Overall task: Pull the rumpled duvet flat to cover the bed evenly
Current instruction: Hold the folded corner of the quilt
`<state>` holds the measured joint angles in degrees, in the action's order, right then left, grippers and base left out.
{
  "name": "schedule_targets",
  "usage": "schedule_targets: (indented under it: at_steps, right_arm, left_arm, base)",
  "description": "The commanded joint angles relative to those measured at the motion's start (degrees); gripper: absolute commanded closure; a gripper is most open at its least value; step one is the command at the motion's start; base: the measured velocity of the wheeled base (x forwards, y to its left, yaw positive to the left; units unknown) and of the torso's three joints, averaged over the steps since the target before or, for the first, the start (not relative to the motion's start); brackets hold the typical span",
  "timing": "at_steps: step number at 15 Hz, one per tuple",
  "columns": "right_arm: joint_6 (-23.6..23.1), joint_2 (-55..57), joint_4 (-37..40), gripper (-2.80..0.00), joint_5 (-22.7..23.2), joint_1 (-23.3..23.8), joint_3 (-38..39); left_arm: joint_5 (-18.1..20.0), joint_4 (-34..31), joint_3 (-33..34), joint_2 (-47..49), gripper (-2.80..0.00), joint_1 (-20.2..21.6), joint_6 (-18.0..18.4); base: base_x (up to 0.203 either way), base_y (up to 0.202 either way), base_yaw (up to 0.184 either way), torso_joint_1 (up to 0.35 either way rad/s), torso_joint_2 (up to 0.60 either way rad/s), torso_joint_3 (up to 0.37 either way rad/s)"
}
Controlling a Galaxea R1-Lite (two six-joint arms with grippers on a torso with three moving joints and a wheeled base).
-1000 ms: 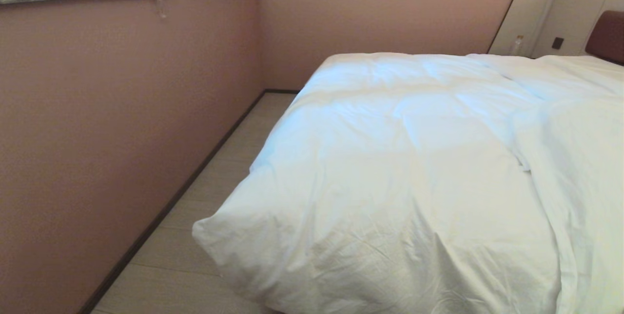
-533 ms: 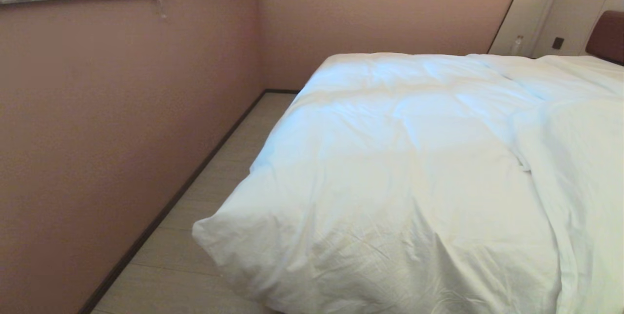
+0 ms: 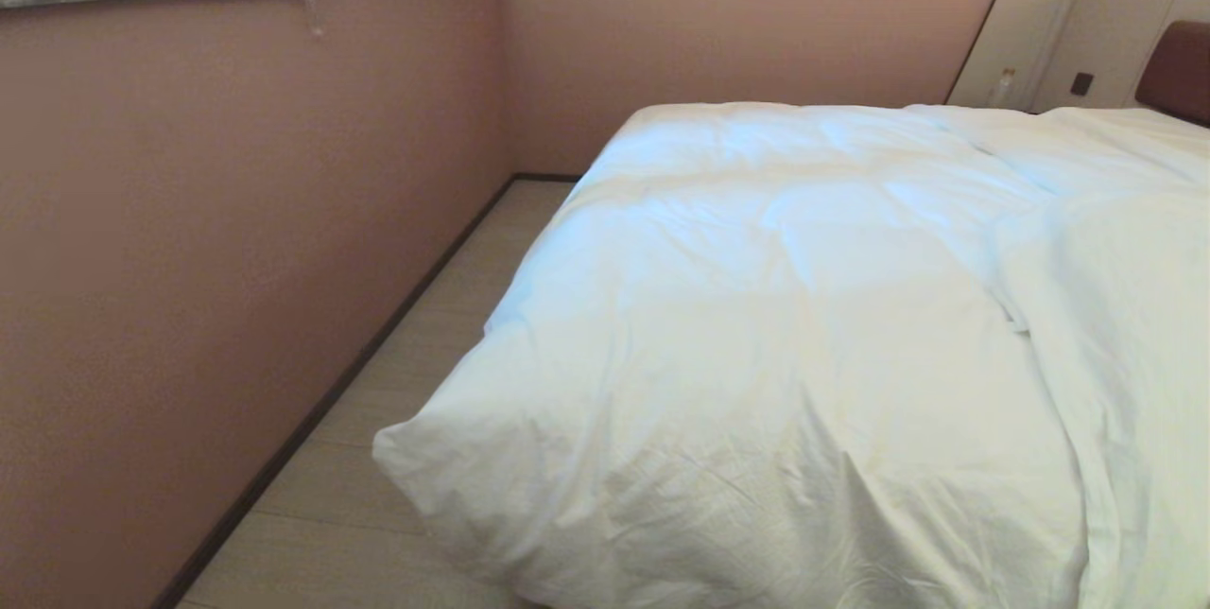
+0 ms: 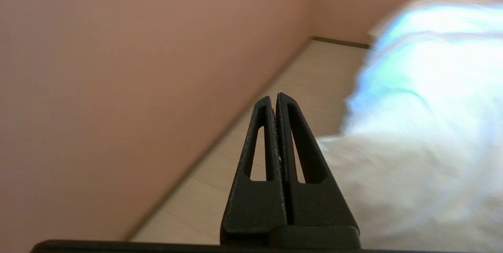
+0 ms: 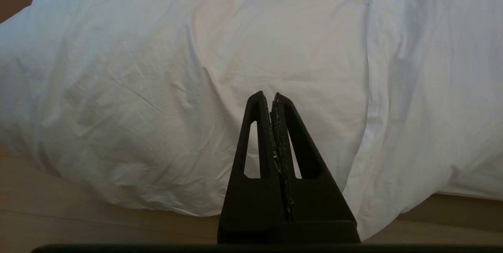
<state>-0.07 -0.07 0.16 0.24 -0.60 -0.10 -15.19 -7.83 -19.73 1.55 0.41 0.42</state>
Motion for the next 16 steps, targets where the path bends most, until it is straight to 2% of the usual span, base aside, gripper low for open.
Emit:
schedule_targets:
  at_steps: [1, 4, 6, 9, 16]
  right_arm:
    - [0.0, 0.1, 0.0, 0.00, 0.0, 0.0, 0.0]
    - [0.0, 0.1, 0.0, 0.00, 0.0, 0.0, 0.0]
    - [0.0, 0.1, -0.1, 0.00, 0.0, 0.0, 0.0]
    - [0.0, 0.1, 0.0, 0.00, 0.0, 0.0, 0.0]
    - [0.0, 0.1, 0.0, 0.00, 0.0, 0.0, 0.0]
  left_arm:
    - [3.0, 0.7, 3.0, -1.5, 0.00, 0.0, -0.4]
    - [11.6, 3.0, 9.0, -1.6, 0.00, 0.0, -0.8]
    - [13.8, 3.3, 11.6, -1.6, 0.00, 0.0, -0.8]
    - [15.2, 3.3, 15.8, -1.6, 0.00, 0.0, -0.6]
    - [15.2, 3.5, 18.2, -1.6, 0.00, 0.0, 0.9]
  base:
    - [0.000, 0.000, 0.000, 0.000, 0.00, 0.000]
    - [0.000, 0.000, 0.000, 0.000, 0.00, 0.000]
    - [0.000, 0.000, 0.000, 0.000, 0.00, 0.000]
    - [0.000, 0.000, 0.000, 0.000, 0.00, 0.000]
    - [0.000, 0.000, 0.000, 0.000, 0.00, 0.000]
